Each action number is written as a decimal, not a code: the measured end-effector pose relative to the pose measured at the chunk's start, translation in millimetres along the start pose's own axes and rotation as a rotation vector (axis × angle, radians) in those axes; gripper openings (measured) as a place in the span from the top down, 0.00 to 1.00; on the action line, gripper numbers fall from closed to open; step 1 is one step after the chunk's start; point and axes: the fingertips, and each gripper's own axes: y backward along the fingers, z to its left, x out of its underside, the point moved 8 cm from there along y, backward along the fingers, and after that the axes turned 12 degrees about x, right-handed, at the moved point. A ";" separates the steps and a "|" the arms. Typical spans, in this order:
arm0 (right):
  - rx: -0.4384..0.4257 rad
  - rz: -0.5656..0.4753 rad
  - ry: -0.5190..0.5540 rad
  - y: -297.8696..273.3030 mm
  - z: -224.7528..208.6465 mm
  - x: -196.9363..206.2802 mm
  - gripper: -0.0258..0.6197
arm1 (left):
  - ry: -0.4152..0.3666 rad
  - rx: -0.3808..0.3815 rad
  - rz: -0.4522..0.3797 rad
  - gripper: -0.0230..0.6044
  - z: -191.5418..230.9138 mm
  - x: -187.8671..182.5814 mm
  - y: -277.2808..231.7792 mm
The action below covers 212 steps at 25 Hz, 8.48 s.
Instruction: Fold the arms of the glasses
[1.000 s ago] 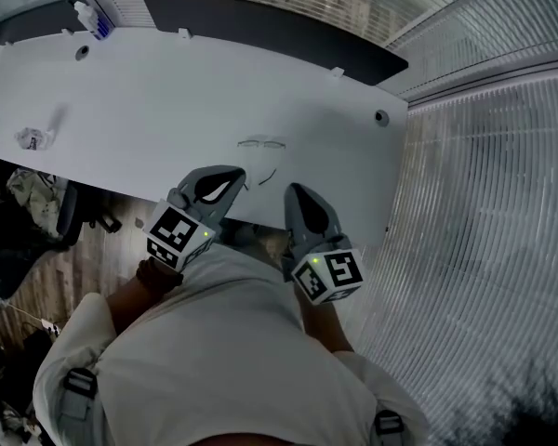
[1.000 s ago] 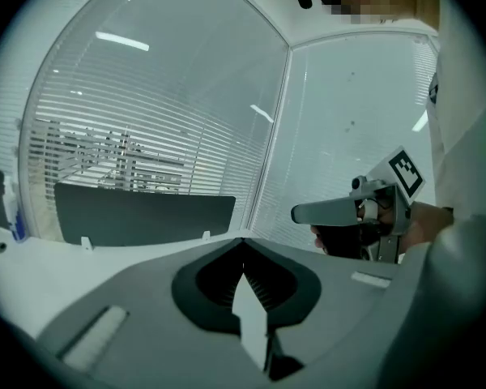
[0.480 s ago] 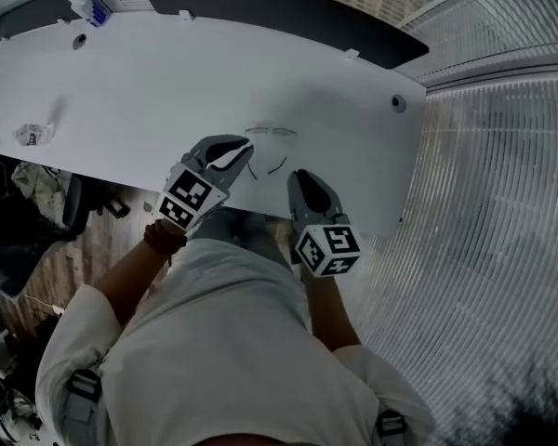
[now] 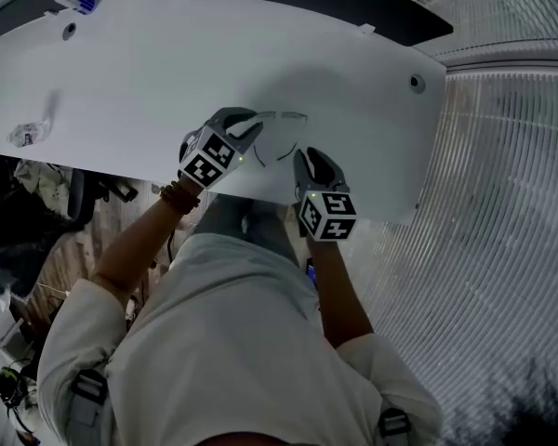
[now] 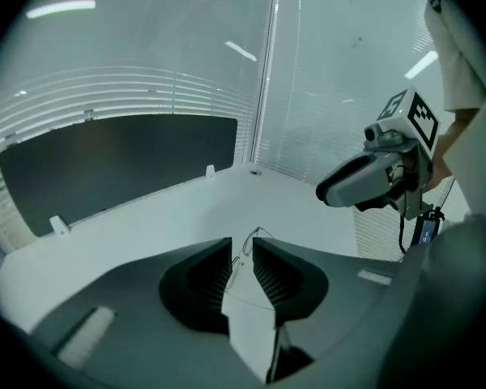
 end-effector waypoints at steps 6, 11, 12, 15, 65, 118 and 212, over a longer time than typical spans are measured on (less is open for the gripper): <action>0.018 0.076 0.005 -32.1 -5.4 22.2 0.80 | 0.012 0.028 0.061 0.82 19.2 18.8 -29.6; 0.033 0.144 -0.022 -52.7 -12.8 46.8 0.78 | 0.033 0.047 0.097 0.81 27.7 31.0 -49.8; 0.034 0.152 -0.028 -56.2 -14.6 49.5 0.77 | 0.034 0.054 0.106 0.81 28.4 33.0 -53.1; 0.035 0.163 -0.038 -65.9 -20.4 52.3 0.77 | 0.036 0.066 0.125 0.80 31.8 37.3 -61.2; -0.071 0.185 -0.111 -104.0 -4.6 62.0 0.77 | 0.049 0.104 0.178 0.90 4.2 61.3 -86.8; 0.055 0.197 0.494 -86.2 -29.5 107.7 0.63 | -0.094 0.208 0.264 0.93 -46.6 61.0 -109.6; -0.235 -0.594 0.150 165.3 47.1 -136.5 0.96 | -0.027 0.049 -0.584 0.96 -126.5 -146.3 112.4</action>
